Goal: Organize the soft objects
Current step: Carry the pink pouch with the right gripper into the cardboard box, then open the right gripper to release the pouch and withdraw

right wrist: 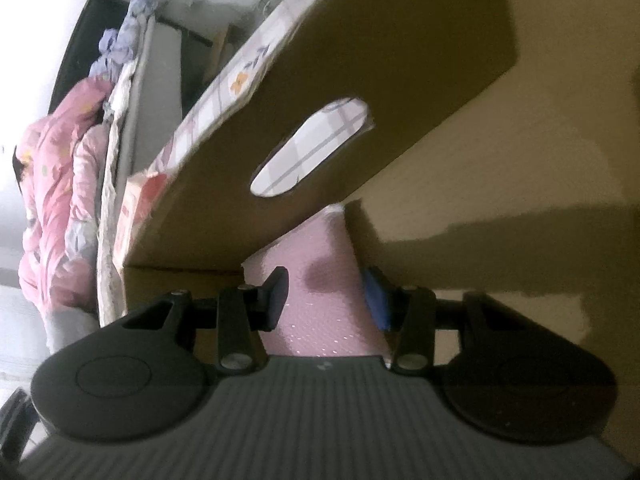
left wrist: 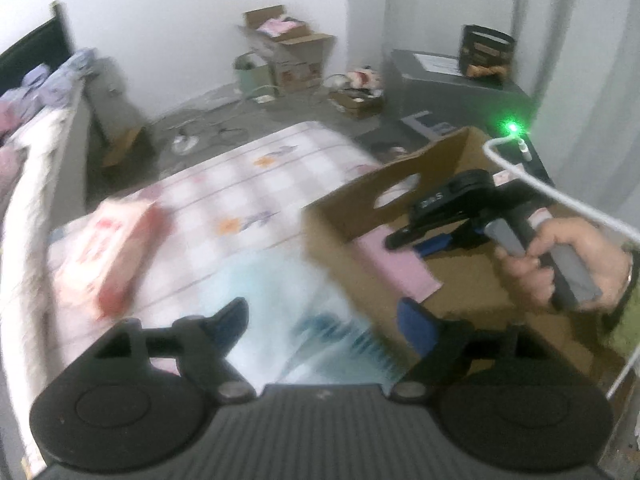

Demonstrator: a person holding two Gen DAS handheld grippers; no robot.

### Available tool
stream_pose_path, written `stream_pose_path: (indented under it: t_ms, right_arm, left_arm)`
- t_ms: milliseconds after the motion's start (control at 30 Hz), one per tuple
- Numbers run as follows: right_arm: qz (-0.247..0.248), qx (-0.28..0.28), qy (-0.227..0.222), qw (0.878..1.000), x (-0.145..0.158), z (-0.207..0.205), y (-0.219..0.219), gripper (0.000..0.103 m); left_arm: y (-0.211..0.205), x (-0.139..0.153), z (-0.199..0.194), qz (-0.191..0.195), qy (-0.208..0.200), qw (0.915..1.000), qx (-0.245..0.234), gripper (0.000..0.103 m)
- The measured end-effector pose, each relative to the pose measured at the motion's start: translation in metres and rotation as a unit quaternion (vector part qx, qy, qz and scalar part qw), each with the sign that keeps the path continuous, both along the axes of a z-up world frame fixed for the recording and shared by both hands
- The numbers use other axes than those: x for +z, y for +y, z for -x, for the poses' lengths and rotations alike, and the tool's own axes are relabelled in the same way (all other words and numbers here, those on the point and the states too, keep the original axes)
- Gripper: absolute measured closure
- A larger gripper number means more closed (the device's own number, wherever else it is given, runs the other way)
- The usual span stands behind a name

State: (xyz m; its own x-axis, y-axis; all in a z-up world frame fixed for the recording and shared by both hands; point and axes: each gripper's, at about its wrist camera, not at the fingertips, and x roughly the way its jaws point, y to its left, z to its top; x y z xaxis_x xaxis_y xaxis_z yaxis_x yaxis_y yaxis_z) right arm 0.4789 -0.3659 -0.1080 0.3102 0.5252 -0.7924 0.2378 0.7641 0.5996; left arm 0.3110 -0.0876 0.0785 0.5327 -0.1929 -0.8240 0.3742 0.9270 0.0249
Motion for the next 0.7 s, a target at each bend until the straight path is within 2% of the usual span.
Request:
stream_pose_path:
  t_ms: [167,300,367,500,600,700]
  right_arm:
    - [0.011,0.031,-0.008,0.999,-0.002,-0.006,0.03,0.061]
    - [0.054,0.052,-0.034,0.997,0.014,-0.005,0.044,0.059]
    - [0.081,0.048,-0.043,0.995,0.025,-0.002,0.043,0.054]
    - [0.105,0.018,-0.076,0.991,0.064,0.016,0.032,0.051]
    - [0.117,0.009,-0.127,0.985,0.11,0.039,0.027,0.049]
    - [0.103,0.021,-0.18,0.978,0.16,0.075,0.037,0.048]
  left_arm:
    - [0.061,0.005,0.031,0.015,-0.01,0.9986,0.051,0.016]
    - [0.098,0.002,0.064,0.031,-0.014,0.9951,0.093,0.015]
    - [0.114,0.0,0.081,0.045,-0.015,0.993,0.109,0.015]
    - [0.139,-0.006,0.12,0.079,-0.014,0.9888,0.126,0.014]
    - [0.145,-0.01,0.148,0.09,-0.02,0.9872,0.13,0.014]
    - [0.148,-0.015,0.173,0.101,-0.033,0.9853,0.134,0.014]
